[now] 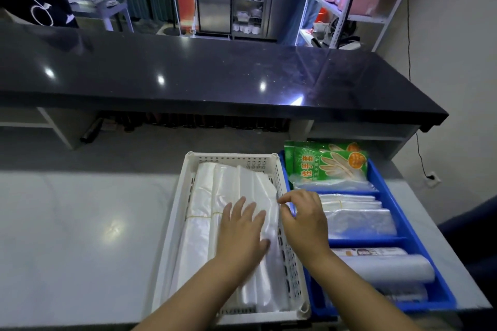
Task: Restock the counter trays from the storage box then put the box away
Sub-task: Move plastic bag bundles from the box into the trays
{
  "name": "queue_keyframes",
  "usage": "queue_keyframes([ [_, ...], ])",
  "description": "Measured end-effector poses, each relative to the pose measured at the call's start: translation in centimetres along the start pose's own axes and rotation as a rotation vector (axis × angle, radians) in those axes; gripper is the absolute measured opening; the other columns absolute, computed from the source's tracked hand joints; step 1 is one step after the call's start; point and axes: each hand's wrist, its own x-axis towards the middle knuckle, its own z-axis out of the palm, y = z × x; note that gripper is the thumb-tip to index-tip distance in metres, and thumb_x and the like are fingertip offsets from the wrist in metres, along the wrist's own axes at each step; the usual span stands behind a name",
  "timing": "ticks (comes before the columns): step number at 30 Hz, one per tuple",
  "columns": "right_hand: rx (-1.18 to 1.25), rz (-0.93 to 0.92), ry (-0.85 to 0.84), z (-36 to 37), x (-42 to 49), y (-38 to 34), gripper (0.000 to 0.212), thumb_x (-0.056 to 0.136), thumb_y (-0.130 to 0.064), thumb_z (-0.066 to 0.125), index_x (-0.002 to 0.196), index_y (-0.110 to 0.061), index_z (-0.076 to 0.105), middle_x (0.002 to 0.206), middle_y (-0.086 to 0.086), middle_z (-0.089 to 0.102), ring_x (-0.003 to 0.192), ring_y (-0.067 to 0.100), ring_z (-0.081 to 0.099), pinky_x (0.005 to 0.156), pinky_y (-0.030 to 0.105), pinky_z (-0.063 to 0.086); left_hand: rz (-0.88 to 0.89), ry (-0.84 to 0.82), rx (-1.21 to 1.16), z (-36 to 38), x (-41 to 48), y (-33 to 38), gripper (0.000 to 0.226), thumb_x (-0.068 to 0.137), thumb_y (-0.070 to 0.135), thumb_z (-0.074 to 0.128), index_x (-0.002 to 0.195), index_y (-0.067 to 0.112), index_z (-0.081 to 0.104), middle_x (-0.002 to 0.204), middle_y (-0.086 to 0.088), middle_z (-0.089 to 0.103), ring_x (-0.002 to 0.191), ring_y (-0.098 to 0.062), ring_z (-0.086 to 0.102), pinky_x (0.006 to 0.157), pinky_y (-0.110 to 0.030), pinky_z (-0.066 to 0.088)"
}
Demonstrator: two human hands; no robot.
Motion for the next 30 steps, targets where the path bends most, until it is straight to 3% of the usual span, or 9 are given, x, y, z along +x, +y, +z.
queue_keyframes([
  [3, 0.018, -0.022, -0.053, 0.4, 0.4, 0.1, 0.017, 0.077, -0.001, 0.062, 0.081, -0.017, 0.067, 0.087, -0.004, 0.065, 0.091, 0.017, 0.053, 0.070, 0.026, 0.045, 0.038, -0.106, 0.078, 1.1, 0.0, 0.2, 0.075, 0.082, 0.063, 0.041, 0.144, 0.026, 0.022, 0.158, -0.006, 0.014, 0.145, -0.025, -0.002, 0.112, -0.050, -0.013],
  [9, 0.022, -0.089, -0.181, 0.6, 1.6, 1.6, 0.014, 0.077, -0.005, 0.063, 0.082, -0.018, 0.066, 0.091, -0.005, 0.062, 0.092, 0.016, 0.050, 0.071, 0.022, 0.037, 0.028, -0.075, 0.076, 1.1, 0.5, 0.8, 0.075, 0.080, 0.060, 0.044, 0.143, 0.026, 0.021, 0.156, -0.007, 0.020, 0.145, -0.023, 0.006, 0.114, -0.048, -0.009],
  [13, -0.016, -0.220, -0.307, 1.3, 2.4, 2.0, 0.011, 0.077, -0.007, 0.064, 0.082, -0.016, 0.066, 0.090, -0.002, 0.064, 0.088, 0.020, 0.053, 0.072, 0.026, 0.039, -0.063, 0.068, -0.012, -0.6, -0.1, 0.3, 0.054, 0.081, 0.042, 0.052, 0.131, 0.022, 0.046, 0.142, -0.003, 0.046, 0.139, -0.023, 0.025, 0.115, -0.041, 0.011],
  [17, -0.118, -0.409, -0.458, 2.9, 2.6, 0.1, 0.012, 0.081, -0.012, 0.060, 0.090, -0.016, 0.068, 0.094, 0.001, 0.067, 0.091, 0.026, 0.056, 0.077, 0.037, 0.046, -0.173, 0.278, -0.007, -2.6, -2.8, -1.5, 0.031, 0.065, 0.024, 0.076, 0.095, 0.019, 0.071, 0.099, 0.002, 0.072, 0.107, -0.024, 0.062, 0.094, -0.040, 0.046],
  [23, -0.211, -0.653, -0.587, 4.0, -1.5, -5.7, 0.026, 0.091, -0.021, 0.042, 0.111, -0.019, 0.058, 0.106, 0.002, 0.063, 0.091, 0.025, 0.056, 0.077, 0.036, 0.046, -0.369, 0.451, 0.050, -5.1, -10.3, -4.9, 0.024, 0.066, 0.012, 0.079, 0.089, 0.015, 0.072, 0.088, 0.000, 0.074, 0.097, -0.025, 0.066, 0.089, -0.040, 0.048],
  [27, -0.247, -0.794, -0.613, 3.7, -5.8, -10.6, 0.026, 0.091, -0.019, 0.040, 0.106, -0.016, 0.061, 0.098, 0.005, 0.066, 0.085, 0.027, 0.058, 0.073, 0.036, 0.049, -0.474, 0.528, 0.095, -7.2, -17.3, -7.2, 0.021, 0.069, 0.011, 0.077, 0.090, 0.013, 0.073, 0.088, -0.002, 0.075, 0.097, -0.025, 0.066, 0.088, -0.040, 0.048],
  [30, -0.248, -0.900, -0.613, 3.2, -10.0, -15.6, 0.018, 0.078, -0.022, 0.051, 0.078, -0.013, 0.067, 0.067, 0.004, 0.064, 0.058, 0.024, 0.057, 0.050, 0.031, 0.045, -0.551, 0.606, 0.116, -8.3, -24.2, -9.4, 0.020, 0.071, 0.010, 0.075, 0.090, 0.013, 0.073, 0.087, -0.002, 0.073, 0.097, -0.025, 0.064, 0.089, -0.041, 0.046],
])
